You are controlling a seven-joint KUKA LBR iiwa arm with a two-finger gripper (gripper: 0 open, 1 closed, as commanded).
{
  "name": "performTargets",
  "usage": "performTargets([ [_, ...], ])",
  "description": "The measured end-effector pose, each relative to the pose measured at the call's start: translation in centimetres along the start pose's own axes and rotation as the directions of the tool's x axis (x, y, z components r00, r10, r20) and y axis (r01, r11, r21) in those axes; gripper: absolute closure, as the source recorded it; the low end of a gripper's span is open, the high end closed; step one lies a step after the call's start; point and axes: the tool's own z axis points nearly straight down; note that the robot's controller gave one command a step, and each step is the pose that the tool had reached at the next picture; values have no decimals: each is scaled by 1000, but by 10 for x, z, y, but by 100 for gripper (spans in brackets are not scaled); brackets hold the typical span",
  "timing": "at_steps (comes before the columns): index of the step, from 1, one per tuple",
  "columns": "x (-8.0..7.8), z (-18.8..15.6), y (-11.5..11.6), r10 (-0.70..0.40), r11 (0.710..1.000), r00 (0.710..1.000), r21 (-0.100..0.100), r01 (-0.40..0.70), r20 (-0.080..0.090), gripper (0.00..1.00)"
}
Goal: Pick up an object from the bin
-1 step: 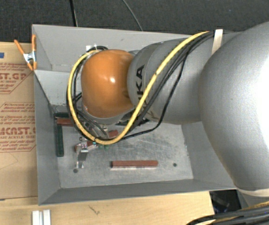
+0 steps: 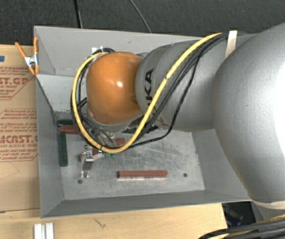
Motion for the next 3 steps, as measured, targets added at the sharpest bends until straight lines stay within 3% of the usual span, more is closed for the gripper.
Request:
performTargets([
  [1,-2,28,0,-87,996,996,-2,87,11,0],
  [2,-28,46,-55,-160,987,987,-1,160,6,0],
  [3,-47,98,-44,-196,981,980,-2,196,12,100],
])
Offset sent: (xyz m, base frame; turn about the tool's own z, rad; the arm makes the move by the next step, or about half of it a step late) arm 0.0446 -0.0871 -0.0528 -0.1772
